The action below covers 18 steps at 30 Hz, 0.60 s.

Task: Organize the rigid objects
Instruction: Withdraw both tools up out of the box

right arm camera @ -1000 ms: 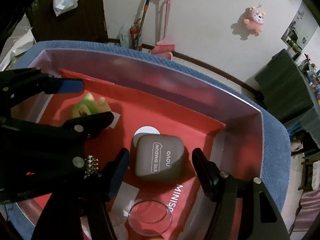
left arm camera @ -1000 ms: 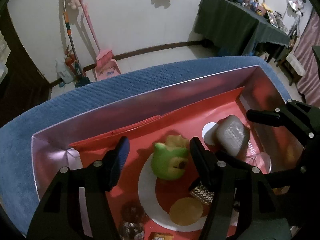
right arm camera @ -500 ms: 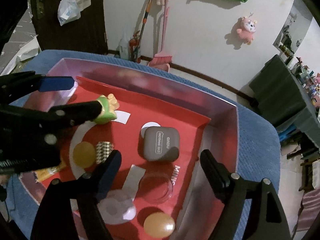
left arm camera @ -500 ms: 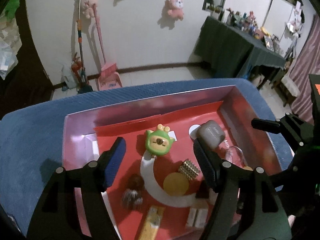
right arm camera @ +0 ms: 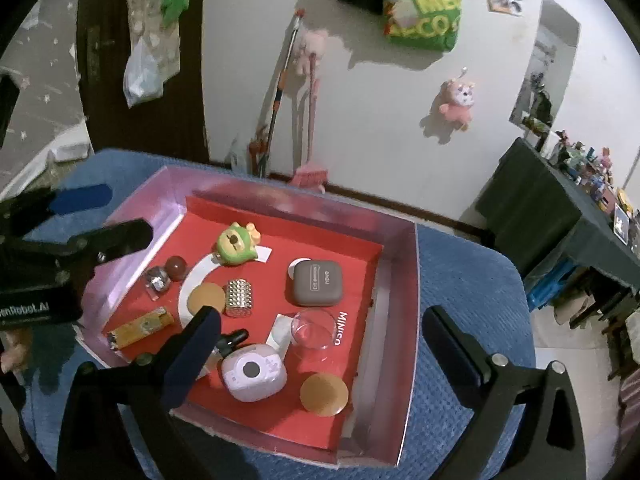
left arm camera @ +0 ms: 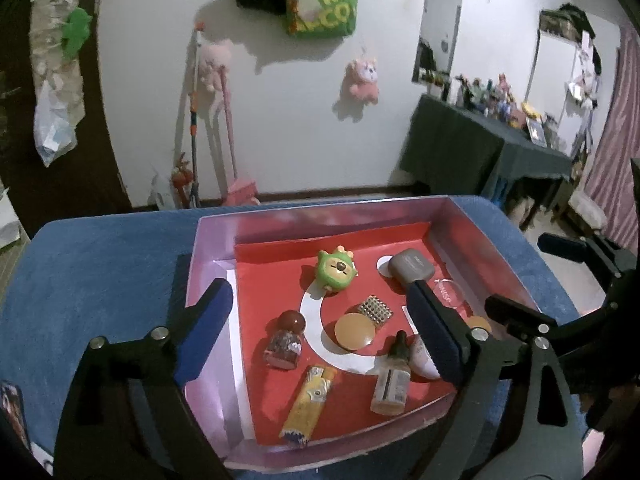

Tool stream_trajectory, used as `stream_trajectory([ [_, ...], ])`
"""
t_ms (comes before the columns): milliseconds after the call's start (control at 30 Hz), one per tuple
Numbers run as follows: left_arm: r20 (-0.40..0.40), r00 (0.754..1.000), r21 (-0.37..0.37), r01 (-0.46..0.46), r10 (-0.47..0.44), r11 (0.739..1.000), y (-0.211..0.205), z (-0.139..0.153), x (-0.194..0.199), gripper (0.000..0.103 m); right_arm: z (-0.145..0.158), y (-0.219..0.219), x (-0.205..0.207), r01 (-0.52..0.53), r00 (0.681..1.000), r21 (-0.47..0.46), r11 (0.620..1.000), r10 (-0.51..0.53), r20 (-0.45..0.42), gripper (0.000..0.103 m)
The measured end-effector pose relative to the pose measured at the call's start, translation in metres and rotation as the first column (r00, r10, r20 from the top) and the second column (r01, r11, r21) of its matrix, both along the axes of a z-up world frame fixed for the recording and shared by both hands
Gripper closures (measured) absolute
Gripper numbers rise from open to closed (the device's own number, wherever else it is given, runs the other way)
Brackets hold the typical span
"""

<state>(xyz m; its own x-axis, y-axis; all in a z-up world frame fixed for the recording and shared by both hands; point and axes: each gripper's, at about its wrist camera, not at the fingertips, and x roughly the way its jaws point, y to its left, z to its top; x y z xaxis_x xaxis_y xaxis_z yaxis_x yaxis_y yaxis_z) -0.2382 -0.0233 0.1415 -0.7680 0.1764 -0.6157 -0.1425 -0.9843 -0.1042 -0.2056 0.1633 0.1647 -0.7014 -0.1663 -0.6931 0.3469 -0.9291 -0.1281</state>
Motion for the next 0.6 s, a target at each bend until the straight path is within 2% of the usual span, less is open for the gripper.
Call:
stream_trajectory([
  [300,-0.073,0.994,0.018,-0.076,0.077,0.997,-0.005,-0.031,0.027,0.011,-0.022,0.010,0.034,0.058,0.985,-0.069,0.996,-0.069,-0.159,0.000],
  [467,-0.091,0.991,-0.023,-0.104,0.102,0.994,0.002,-0.049,0.029,0.010,-0.043,0.010,0.035,0.057,0.980,-0.107,0.993,-0.076,-0.181,0.000],
  [600,-0.097,0.990,-0.019,-0.103,0.100,0.995,0.001,-0.053,0.027,0.010,-0.056,0.015,0.030,0.075,0.980,-0.107,0.991,-0.094,-0.178,0.000],
])
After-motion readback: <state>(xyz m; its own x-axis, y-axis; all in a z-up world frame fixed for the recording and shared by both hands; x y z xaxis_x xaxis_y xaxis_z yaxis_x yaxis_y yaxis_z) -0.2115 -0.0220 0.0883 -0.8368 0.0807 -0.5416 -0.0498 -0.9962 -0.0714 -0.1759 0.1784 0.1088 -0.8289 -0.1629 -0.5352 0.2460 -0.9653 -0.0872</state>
